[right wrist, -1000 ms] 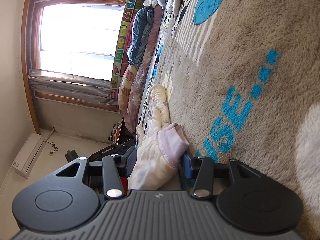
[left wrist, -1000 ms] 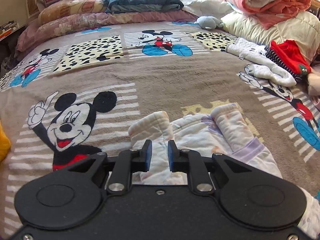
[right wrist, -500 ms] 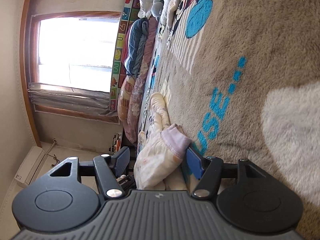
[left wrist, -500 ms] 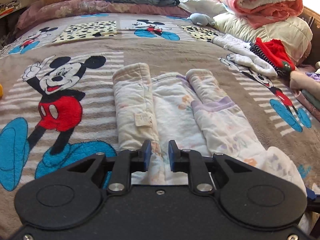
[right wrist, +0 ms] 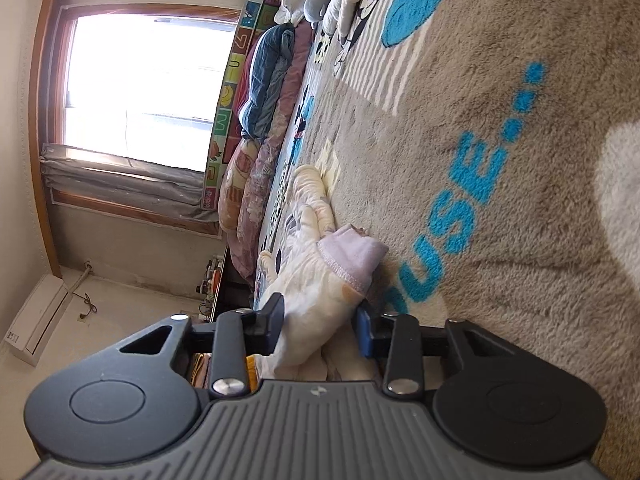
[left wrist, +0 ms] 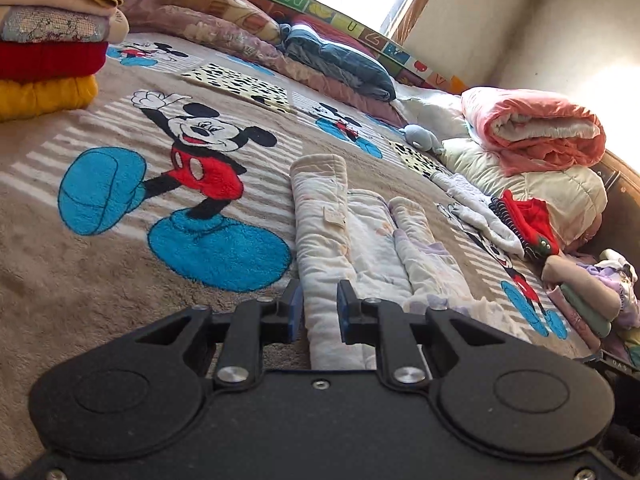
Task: Fold clothes
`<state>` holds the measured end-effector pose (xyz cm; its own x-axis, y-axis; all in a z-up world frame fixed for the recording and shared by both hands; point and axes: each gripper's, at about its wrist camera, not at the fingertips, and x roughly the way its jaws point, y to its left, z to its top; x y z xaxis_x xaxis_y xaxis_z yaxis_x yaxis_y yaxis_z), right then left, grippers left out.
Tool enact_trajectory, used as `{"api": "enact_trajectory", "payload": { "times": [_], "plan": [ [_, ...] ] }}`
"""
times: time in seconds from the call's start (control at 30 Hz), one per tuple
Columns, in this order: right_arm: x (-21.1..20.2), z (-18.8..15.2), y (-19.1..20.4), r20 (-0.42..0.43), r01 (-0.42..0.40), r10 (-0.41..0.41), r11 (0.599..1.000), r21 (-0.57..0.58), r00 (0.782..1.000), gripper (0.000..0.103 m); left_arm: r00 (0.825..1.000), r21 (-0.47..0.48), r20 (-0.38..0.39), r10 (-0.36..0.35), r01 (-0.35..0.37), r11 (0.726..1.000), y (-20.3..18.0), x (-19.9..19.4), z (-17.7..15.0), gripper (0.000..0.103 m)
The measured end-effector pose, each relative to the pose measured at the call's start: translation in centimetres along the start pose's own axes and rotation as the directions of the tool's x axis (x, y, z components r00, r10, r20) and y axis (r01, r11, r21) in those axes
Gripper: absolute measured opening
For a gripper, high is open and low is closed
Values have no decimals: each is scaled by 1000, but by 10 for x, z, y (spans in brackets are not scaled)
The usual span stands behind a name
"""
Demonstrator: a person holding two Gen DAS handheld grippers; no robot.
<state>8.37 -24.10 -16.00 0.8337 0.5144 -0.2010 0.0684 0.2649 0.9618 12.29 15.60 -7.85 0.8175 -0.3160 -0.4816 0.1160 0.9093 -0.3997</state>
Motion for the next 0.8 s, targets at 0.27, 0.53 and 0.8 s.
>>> {"api": "enact_trajectory", "payload": {
  "times": [0.27, 0.53, 0.8],
  "plan": [
    [-24, 7, 40, 56, -78, 87, 987, -141, 995, 12, 999, 137, -22, -41, 44, 990, -15, 20, -1, 15],
    [-19, 8, 0, 52, 41, -35, 994, -104, 998, 12, 1000, 300, -13, -18, 21, 954, -36, 18, -10, 15],
    [-7, 6, -20, 8, 57, -57, 985, -165, 998, 12, 999, 267, -48, -23, 35, 963, -30, -4, -13, 15]
  ]
}}
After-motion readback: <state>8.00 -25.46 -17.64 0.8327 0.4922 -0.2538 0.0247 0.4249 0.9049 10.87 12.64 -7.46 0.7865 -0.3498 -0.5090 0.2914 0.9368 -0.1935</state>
